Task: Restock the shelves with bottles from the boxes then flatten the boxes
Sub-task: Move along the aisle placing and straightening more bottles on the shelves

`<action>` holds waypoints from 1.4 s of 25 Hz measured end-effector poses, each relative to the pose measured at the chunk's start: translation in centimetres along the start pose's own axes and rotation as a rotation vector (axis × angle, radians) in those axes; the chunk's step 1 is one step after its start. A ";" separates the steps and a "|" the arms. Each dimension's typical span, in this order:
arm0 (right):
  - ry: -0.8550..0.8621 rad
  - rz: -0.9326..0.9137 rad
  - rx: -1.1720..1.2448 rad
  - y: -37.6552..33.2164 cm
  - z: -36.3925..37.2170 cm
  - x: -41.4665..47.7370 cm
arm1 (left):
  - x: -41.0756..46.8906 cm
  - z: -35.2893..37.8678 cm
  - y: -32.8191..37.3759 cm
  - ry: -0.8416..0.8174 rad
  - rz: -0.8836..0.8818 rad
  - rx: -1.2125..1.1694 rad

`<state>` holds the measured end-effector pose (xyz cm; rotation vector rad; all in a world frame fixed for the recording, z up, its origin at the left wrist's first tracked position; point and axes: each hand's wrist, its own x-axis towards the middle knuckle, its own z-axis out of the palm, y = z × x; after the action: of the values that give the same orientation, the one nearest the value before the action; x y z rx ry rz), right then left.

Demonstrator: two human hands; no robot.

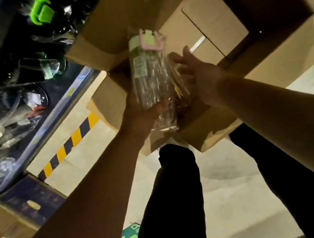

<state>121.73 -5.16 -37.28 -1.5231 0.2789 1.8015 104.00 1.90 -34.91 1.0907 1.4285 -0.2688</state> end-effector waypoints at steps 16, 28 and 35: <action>0.303 -0.074 -0.757 7.2 0.4 13.9 | 0.1 -3.2 -5.8 0.208 0.174 0.266; 0.435 -0.226 -0.116 -1.7 2.9 -19.1 | -16.4 -3.7 8.2 0.017 0.319 0.119; 0.252 -0.530 -0.050 -6.7 10.9 -43.1 | -36.8 -10.1 18.4 0.048 0.489 -0.008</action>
<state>118.43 -11.07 7.13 -1.6687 -0.0526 1.2131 103.30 2.56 7.48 1.4062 1.1575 0.1141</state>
